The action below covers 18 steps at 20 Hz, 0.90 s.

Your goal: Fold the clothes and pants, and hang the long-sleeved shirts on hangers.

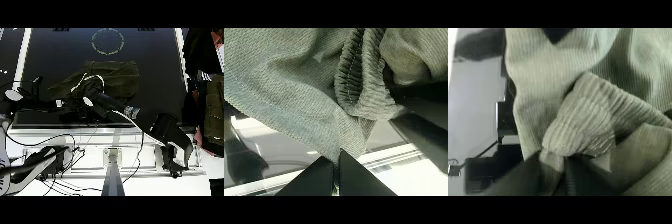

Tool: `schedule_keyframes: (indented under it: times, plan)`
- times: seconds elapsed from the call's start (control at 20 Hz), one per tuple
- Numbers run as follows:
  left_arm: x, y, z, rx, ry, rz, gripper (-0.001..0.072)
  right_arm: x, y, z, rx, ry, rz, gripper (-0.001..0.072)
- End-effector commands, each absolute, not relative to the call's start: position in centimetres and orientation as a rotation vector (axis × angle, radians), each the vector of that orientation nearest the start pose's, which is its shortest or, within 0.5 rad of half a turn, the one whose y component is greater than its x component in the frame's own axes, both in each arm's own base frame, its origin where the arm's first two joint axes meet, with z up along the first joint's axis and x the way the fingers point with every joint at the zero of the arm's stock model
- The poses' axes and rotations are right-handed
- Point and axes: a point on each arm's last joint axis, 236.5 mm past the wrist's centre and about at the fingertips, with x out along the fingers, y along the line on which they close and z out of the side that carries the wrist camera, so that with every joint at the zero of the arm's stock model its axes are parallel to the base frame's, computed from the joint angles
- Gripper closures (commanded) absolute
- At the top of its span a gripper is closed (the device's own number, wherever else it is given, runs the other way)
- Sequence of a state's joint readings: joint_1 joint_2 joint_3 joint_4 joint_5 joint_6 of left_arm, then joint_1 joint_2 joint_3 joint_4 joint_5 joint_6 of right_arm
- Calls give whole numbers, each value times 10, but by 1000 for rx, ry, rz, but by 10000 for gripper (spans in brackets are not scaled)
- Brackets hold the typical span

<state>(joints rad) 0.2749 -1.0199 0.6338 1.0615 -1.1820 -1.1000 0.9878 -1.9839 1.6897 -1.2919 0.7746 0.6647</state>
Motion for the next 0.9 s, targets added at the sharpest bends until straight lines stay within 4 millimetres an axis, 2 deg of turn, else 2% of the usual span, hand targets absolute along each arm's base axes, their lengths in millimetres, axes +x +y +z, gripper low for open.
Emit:
schedule_keyframes:
  times: [0.0,0.1,0.2,0.3,0.4,0.5,0.55,0.65,0.75,0.85]
  plan:
    - [256,-38,-53,-336,1370,-334,685,298,506,-103,-1025,627,1380,688]
    - [256,-38,-53,-336,1369,-334,685,304,506,-97,-1028,613,1364,690]
    - [259,-37,-53,-333,1358,-326,685,327,503,-75,-991,601,1294,691]
    - [275,-29,-53,-320,1296,-285,685,373,486,-41,-930,594,1150,690]
    - [306,-20,-45,-364,1172,-205,686,434,450,7,-819,579,968,691]
    - [355,1,-16,-480,973,-59,686,497,397,64,-669,550,797,691]
    - [379,14,6,-521,859,-2,686,529,361,95,-582,529,703,691]
    - [425,46,70,-566,600,89,687,578,280,159,-374,481,508,690]
    - [456,75,137,-552,375,145,687,605,196,220,-195,404,338,690]
    - [473,98,198,-524,209,174,687,607,114,270,-112,334,200,690]
